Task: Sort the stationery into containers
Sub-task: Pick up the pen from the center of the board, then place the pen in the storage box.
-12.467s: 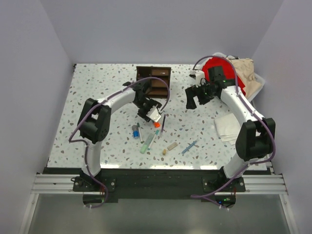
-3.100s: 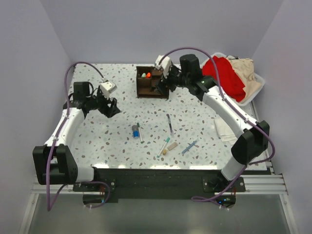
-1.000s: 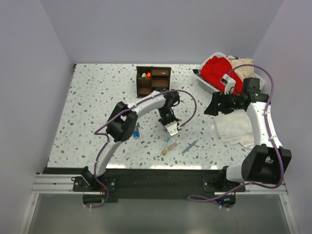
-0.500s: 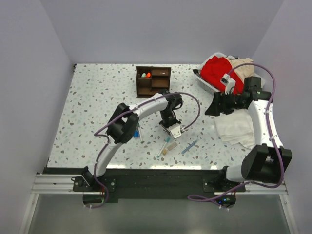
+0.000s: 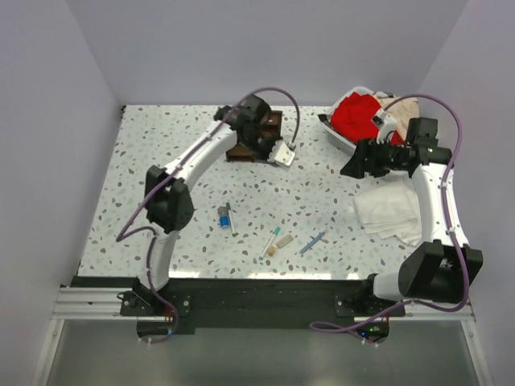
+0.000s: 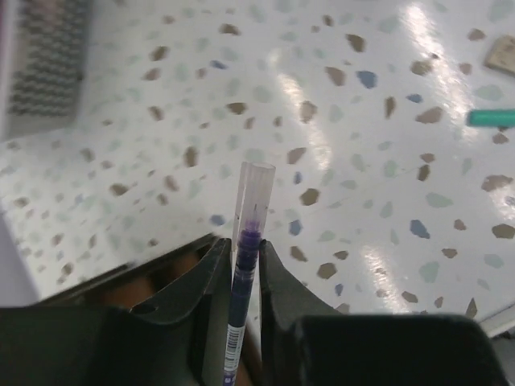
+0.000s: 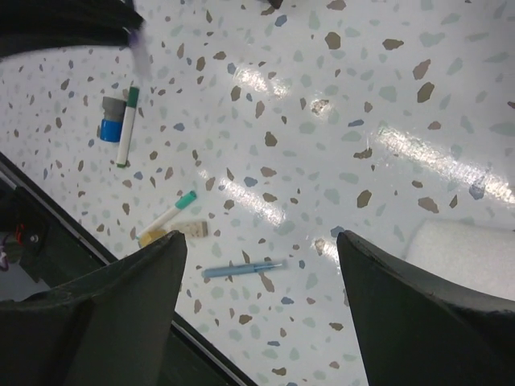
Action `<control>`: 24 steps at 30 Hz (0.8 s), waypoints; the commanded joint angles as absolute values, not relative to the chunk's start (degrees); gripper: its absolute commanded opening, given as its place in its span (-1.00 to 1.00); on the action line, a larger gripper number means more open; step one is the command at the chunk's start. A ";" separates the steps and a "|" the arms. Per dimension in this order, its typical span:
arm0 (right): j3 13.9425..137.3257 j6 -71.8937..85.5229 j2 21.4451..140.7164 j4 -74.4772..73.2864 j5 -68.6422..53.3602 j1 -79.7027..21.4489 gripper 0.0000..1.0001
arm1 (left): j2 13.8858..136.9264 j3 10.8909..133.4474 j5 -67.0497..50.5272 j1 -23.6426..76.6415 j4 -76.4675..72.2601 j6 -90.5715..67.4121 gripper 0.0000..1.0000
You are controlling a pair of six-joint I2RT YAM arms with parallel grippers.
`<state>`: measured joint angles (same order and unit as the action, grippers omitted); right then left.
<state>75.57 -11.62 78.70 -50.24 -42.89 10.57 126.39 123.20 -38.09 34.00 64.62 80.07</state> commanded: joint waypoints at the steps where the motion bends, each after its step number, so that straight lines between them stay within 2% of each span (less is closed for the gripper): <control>1: 78.75 -7.03 80.15 -45.00 -41.22 10.72 0.58 | 112.10 116.87 -49.11 27.00 35.47 56.48 -1.00; 2: 78.84 -6.60 80.68 -44.30 -41.05 10.72 0.58 | 109.54 112.37 -50.61 25.24 26.02 41.29 -1.00; 3: 79.19 -6.24 81.03 -44.12 -40.78 10.72 0.58 | 106.99 107.02 -51.84 21.74 14.97 32.61 -1.00; 4: 79.45 -6.15 81.30 -44.12 -40.61 10.72 0.58 | 102.70 96.26 -51.77 20.06 -9.94 24.43 -1.00; 5: 79.71 -6.15 82.08 -44.30 -40.52 10.72 0.58 | 101.44 91.72 -51.07 18.56 -21.42 10.16 -1.00; 7: 80.68 -6.50 82.96 -44.65 -39.91 10.72 0.58 | 102.38 87.81 -48.87 15.74 -39.98 0.57 -1.00; 11: 82.44 -6.77 85.08 -44.83 -38.76 10.72 0.58 | 107.66 91.14 -47.82 13.98 -45.96 -14.12 -1.00; 24: 82.36 -7.21 85.61 -45.00 -35.86 10.72 0.58 | 119.00 96.59 -46.67 11.87 -48.60 -15.65 -1.00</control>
